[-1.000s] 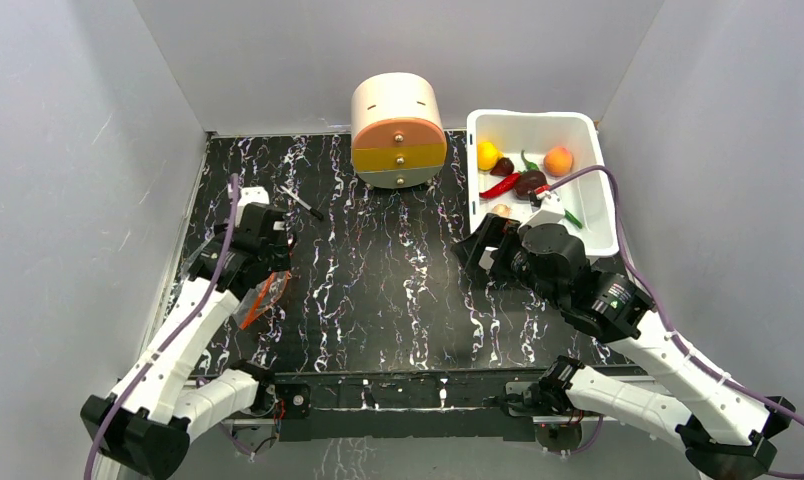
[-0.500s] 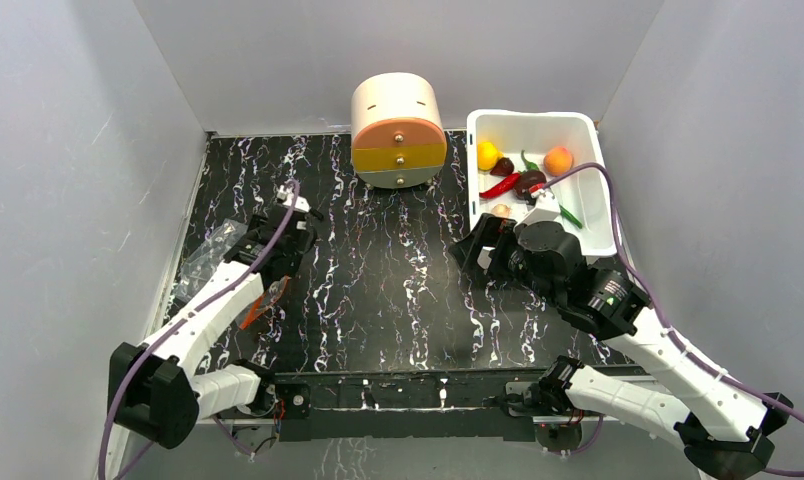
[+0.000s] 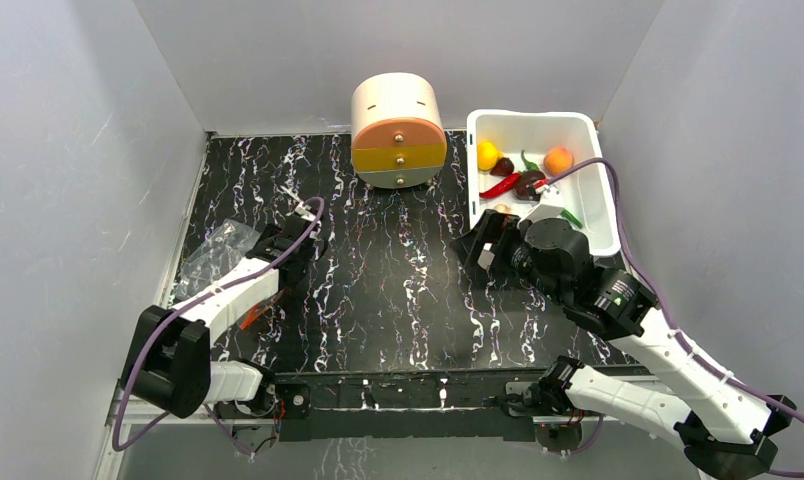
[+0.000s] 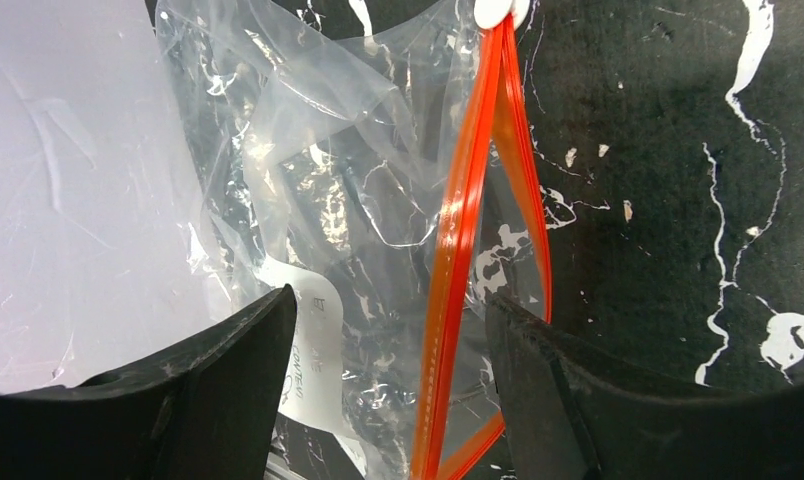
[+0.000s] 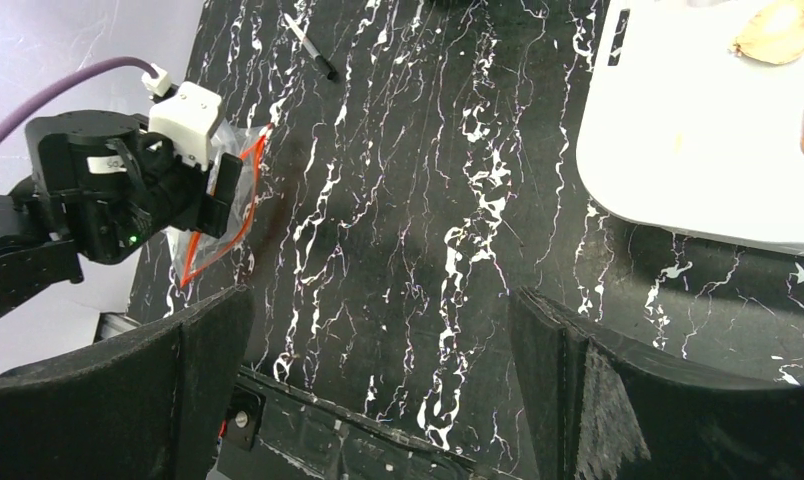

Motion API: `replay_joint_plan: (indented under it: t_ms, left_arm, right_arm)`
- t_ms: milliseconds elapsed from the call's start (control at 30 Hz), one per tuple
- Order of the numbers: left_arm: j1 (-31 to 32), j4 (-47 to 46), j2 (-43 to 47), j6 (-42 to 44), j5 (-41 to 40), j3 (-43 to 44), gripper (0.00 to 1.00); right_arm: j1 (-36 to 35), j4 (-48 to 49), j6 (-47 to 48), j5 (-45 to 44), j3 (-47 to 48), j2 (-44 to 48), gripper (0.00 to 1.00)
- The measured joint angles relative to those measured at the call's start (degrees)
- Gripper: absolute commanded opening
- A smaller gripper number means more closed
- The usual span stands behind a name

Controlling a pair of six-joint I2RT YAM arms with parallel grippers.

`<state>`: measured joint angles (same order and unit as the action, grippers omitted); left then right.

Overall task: Place the food in the zip-top bag and seal the zipper
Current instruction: Pick up the zipper food storage bag at the center of the board.

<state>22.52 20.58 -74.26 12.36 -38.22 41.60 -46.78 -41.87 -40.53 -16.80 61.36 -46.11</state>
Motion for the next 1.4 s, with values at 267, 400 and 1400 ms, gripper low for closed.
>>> replay_joint_plan:
  t_ms: [267, 400, 1400]
  left_arm:
    - [0.0, -3.0, -1.8, 2.5, -2.0, -0.8, 0.22]
    - [0.0, -3.2, -3.5, 3.1, -2.3, -0.8, 0.06]
    - [0.2, 18.8, 15.4, -18.2, 26.4, 22.8, 0.0]
  right_arm:
    - [0.0, 0.0, 0.0, 0.0, 0.1, 1.3, 0.98]
    - [0.0, -0.1, -0.1, 0.0, 0.1, 1.6, 0.98]
    - [0.0, 4.8, -6.3, 9.0, 1.1, -9.9, 0.44]
